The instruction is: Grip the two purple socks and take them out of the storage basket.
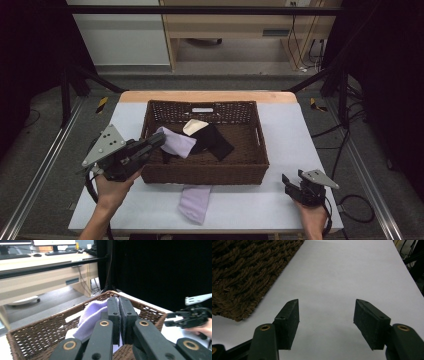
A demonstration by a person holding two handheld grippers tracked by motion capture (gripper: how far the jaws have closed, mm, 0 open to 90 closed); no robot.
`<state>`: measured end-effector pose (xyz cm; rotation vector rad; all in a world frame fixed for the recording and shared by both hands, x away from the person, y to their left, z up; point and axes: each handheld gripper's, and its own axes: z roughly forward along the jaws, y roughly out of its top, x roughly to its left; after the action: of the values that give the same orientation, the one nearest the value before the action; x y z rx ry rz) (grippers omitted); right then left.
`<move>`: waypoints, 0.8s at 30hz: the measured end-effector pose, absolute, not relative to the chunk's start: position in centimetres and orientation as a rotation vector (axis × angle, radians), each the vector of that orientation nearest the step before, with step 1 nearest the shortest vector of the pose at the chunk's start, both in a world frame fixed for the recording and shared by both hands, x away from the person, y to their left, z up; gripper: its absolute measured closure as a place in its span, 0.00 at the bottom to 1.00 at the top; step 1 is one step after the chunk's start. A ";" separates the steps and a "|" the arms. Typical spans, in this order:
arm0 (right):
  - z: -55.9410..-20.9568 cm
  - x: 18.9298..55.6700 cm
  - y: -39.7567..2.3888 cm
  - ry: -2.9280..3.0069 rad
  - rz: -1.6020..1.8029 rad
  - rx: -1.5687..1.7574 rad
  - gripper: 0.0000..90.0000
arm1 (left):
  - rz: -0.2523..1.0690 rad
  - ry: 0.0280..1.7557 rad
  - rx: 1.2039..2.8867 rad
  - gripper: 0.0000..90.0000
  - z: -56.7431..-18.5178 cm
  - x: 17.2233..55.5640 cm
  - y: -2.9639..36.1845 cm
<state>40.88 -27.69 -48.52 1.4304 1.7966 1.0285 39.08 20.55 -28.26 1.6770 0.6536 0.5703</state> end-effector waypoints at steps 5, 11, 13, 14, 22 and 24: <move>-48.5 40.9 -27.7 1.793 1.036 1.429 0.42 | 0.551 0.631 1.701 0.97 -29.0 38.0 20.2; -48.5 40.8 -27.7 1.795 1.032 1.419 0.42 | 0.518 0.610 1.723 0.97 -30.3 36.6 19.8; -48.5 40.8 -27.7 1.793 1.032 1.423 0.42 | 0.510 0.606 1.727 0.97 -30.6 36.2 19.8; -48.5 40.8 -27.7 1.794 1.030 1.427 0.42 | 0.506 0.604 1.731 0.97 -30.8 36.1 19.7; -48.5 40.8 -27.7 1.795 1.033 1.425 0.42 | 0.463 0.606 1.812 0.96 -33.9 35.3 19.0; -48.5 40.8 -27.7 1.794 1.033 1.422 0.42 | 0.447 0.614 1.839 0.96 -34.8 35.3 18.8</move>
<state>40.81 -27.71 -48.50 1.4223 1.7938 1.0326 35.27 18.84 -34.79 1.8388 0.6143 0.4474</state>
